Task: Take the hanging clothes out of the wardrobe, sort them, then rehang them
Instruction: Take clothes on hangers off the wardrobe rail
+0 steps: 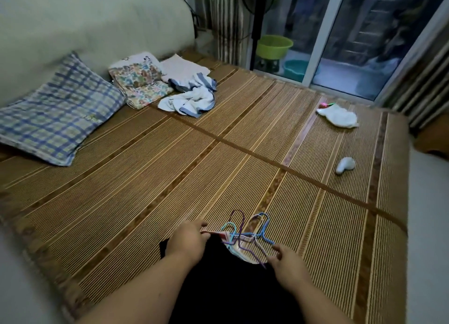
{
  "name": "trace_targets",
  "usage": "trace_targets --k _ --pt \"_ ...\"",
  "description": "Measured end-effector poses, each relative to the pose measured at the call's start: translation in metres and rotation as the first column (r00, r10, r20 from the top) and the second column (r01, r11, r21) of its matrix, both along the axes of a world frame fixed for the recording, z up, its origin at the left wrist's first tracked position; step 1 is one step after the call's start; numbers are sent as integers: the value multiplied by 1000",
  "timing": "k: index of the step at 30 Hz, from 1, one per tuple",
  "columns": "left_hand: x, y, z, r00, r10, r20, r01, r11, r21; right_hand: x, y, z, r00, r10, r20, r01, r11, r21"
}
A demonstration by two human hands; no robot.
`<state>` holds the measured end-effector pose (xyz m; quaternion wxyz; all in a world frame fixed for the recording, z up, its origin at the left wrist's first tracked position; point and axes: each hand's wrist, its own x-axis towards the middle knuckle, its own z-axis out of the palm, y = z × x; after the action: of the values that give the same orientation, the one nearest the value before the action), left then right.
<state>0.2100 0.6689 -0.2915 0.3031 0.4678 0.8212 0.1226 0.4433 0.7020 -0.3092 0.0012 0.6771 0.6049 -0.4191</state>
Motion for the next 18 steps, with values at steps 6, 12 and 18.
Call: trace_targets --k 6,12,18 --pt "-6 -13 16 988 -142 -61 142 990 2 -32 6 18 968 250 5 -249 964 87" --pt "-31 -44 82 966 -199 -167 211 976 54 -81 5 86 834 545 87 -550 809 206" --pt "-78 -103 185 946 -66 -317 141 965 221 -157 -24 187 699 705 123 -663 573 483"
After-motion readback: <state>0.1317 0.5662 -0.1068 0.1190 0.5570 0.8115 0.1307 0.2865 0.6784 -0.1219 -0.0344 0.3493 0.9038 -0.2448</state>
